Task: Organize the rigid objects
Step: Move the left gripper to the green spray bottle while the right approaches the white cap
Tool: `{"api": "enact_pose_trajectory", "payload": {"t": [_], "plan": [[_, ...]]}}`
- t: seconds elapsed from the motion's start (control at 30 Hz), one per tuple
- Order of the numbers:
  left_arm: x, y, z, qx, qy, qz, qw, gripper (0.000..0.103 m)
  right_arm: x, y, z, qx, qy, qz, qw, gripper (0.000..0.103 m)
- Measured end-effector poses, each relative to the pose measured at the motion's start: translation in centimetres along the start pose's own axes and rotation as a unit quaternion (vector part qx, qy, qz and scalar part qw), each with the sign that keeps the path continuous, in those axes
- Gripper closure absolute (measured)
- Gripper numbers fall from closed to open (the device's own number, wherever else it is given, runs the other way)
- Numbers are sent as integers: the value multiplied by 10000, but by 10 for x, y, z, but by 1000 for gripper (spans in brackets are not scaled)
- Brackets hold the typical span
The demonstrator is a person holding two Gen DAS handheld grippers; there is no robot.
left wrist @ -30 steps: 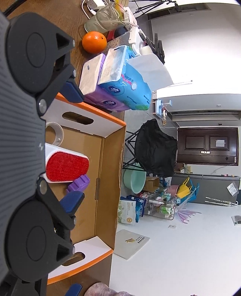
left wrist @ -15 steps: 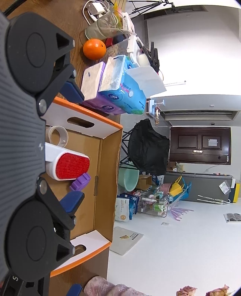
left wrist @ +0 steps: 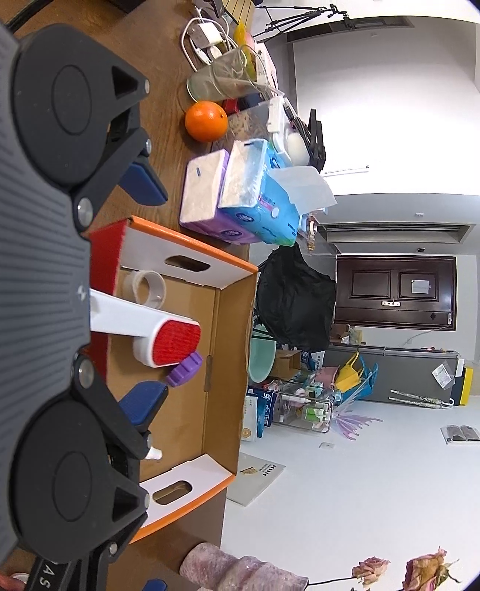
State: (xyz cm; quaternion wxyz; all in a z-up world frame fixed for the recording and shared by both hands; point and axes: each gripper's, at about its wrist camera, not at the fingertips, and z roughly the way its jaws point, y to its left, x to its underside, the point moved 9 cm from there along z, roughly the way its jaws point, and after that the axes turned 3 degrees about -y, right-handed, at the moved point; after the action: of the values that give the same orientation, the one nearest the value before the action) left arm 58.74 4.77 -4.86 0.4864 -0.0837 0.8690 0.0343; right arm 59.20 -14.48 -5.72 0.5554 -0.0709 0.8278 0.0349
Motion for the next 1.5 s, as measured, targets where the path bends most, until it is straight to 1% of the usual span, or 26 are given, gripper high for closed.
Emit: {"api": "enact_pose_trajectory", "payload": {"t": [0.3,0.67,0.97,1.5], "plan": [[14,7,-27,14,-28,-33,10000,0,9,-5,-30,-24,-99,41,9999,0],[31,15,-63,26,-50,-107,9999,0,26,-7,-63,-21,-50,106,9999,0],[49,16,-88,28,4,-133,9999,0,40,-1,-92,-56,-65,85,9999,0],[98,28,-132,92,170,-142,9997,0,75,-11,-149,130,19,15,9999,0]]}}
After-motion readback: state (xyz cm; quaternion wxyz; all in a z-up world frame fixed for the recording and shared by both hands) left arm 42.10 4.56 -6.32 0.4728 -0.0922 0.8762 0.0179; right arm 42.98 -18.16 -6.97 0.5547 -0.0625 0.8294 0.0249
